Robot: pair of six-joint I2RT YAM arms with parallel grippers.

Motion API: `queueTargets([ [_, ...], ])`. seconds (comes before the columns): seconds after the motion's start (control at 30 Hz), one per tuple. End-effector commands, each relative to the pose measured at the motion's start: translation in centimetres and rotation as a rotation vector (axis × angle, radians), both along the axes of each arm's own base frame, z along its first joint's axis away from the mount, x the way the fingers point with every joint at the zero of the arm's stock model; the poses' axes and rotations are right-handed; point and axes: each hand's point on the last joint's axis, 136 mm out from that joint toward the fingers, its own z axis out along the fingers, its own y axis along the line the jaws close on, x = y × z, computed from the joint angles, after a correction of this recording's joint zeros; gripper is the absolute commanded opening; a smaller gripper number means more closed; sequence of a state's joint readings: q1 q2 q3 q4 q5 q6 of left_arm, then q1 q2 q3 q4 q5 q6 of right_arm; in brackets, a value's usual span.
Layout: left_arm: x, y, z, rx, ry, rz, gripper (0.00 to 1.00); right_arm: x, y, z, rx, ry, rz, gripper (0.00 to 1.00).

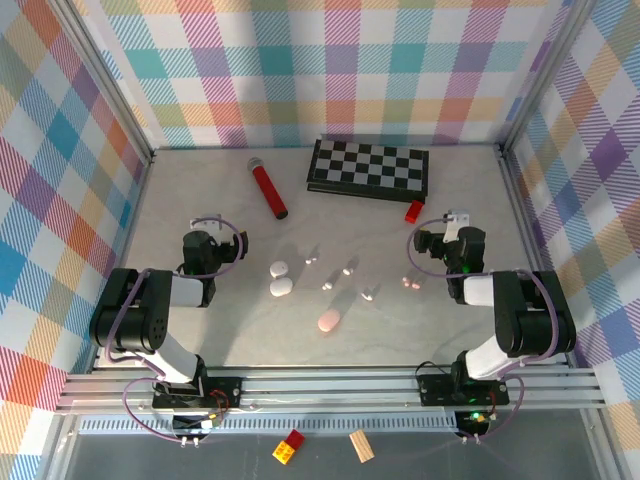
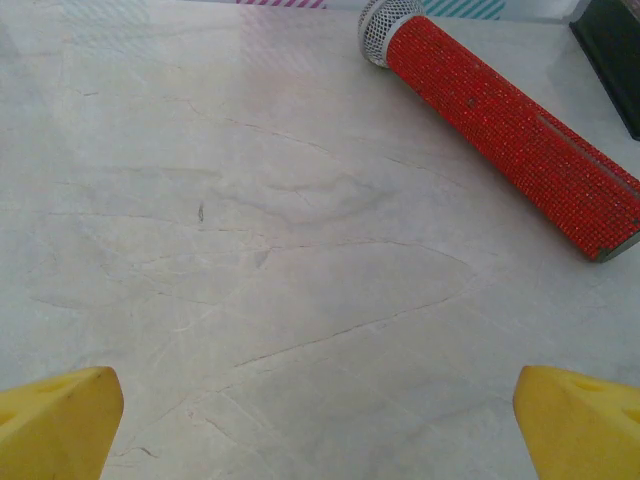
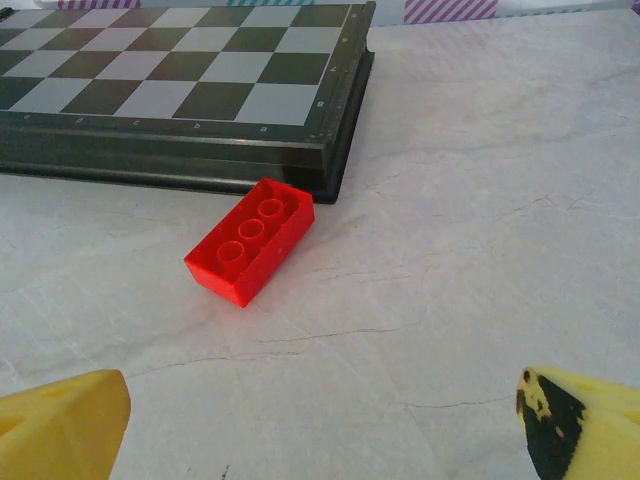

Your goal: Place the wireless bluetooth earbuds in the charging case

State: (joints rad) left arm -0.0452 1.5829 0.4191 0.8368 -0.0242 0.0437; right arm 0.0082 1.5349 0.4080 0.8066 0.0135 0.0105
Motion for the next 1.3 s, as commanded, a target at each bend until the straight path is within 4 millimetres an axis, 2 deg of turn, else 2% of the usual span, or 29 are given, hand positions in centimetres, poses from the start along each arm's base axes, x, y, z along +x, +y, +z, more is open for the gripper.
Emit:
queueTargets([
  [0.0, 0.2, -0.1, 0.3, -0.004, -0.007, 0.003, 1.0, 0.3, 0.3, 0.6, 0.006, -0.021, 0.013, 0.99],
  [0.73, 0.2, -0.1, 0.4, -0.006, -0.008, 0.003, 1.0, 0.3, 0.2, 0.6, 0.007, -0.022, 0.012, 0.99],
  [0.9, 0.1, 0.1, 0.7, -0.001, -0.013, 0.016, 1.0, 0.3, -0.5, 2.1, 0.004, -0.014, -0.032, 0.99],
  [1.0, -0.1, 0.1, 2.2, 0.011, -0.019, 0.031, 1.0, -0.2, -0.5, 4.0, 0.003, -0.035, -0.037, 0.99],
  [1.07, -0.4, -0.2, 3.4, 0.037, -0.014, 0.031, 1.0, -0.9, -0.8, 4.4, -0.003, -0.011, -0.051, 0.99],
  [1.27, -2.2, -2.6, 8.4, 0.129, -0.093, 0.009, 1.0, -3.1, -0.7, 8.2, 0.053, -0.006, -0.065, 0.99],
])
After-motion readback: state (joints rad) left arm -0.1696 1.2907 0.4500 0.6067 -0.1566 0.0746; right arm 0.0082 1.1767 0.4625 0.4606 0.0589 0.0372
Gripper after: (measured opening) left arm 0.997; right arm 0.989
